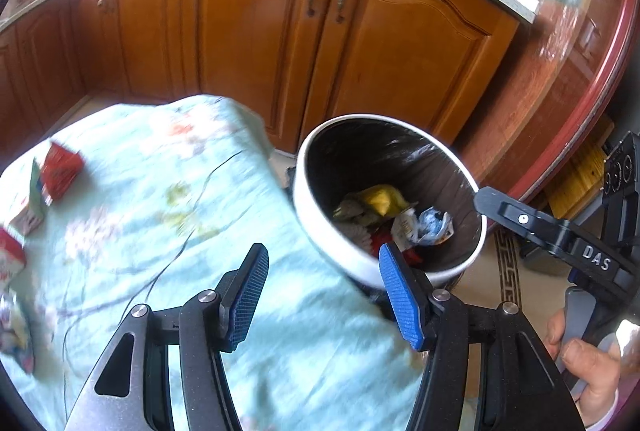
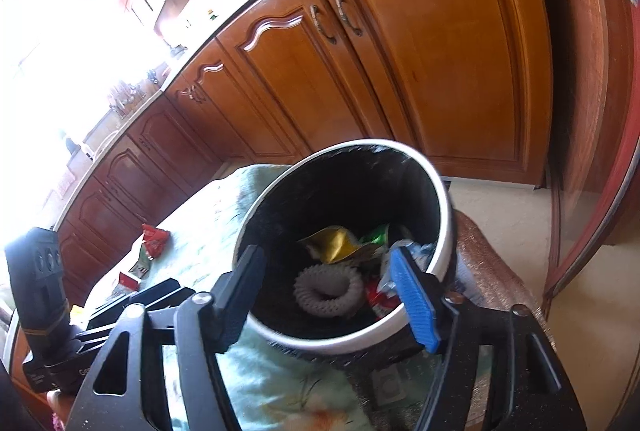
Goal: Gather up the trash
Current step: 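Move both tools back over the table toward the red carton and paper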
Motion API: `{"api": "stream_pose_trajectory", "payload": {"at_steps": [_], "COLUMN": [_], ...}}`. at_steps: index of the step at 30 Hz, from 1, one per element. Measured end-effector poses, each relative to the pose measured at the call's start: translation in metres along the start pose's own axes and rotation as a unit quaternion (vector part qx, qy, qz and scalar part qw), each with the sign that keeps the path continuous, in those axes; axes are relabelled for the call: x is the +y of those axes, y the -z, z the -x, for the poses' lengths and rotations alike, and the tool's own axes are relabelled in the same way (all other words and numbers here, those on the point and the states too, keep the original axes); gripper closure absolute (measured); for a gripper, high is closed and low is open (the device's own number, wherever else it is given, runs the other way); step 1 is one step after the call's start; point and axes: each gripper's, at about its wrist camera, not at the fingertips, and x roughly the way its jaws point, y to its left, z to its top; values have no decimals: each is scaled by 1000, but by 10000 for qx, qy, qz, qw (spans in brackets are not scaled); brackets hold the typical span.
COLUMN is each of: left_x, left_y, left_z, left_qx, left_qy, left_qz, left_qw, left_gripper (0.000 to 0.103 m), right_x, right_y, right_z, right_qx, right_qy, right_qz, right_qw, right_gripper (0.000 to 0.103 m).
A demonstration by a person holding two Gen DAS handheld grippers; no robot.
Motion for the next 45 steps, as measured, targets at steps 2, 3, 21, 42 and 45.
{"api": "stream_pose_trajectory", "payload": {"at_steps": [2, 3, 21, 42, 45], "left_x": [8, 11, 94, 179, 189], "left_y": [11, 15, 86, 106, 101], "left_z": [9, 13, 105, 151, 147], "left_qx": [-14, -14, -301, -720, -704], "left_qy": [-55, -92, -800, -1653, -1697], "left_qz": [117, 183, 1087, 2119, 2169], "left_qw": [9999, 9998, 9904, 9605, 9588], "left_gripper": [45, 45, 44, 31, 31], "right_x": [8, 13, 109, 197, 208], "right_y": [8, 13, 67, 72, 69], "right_z": [0, 0, -36, -85, -93], "right_qx": [11, 21, 603, 1007, 1047], "right_qy": [-73, -115, -764, -1124, -1154], "right_qz": [32, 48, 650, 1341, 1404], "right_qw": [10000, 9999, 9931, 9794, 9778], "right_gripper": [26, 26, 22, 22, 22]}}
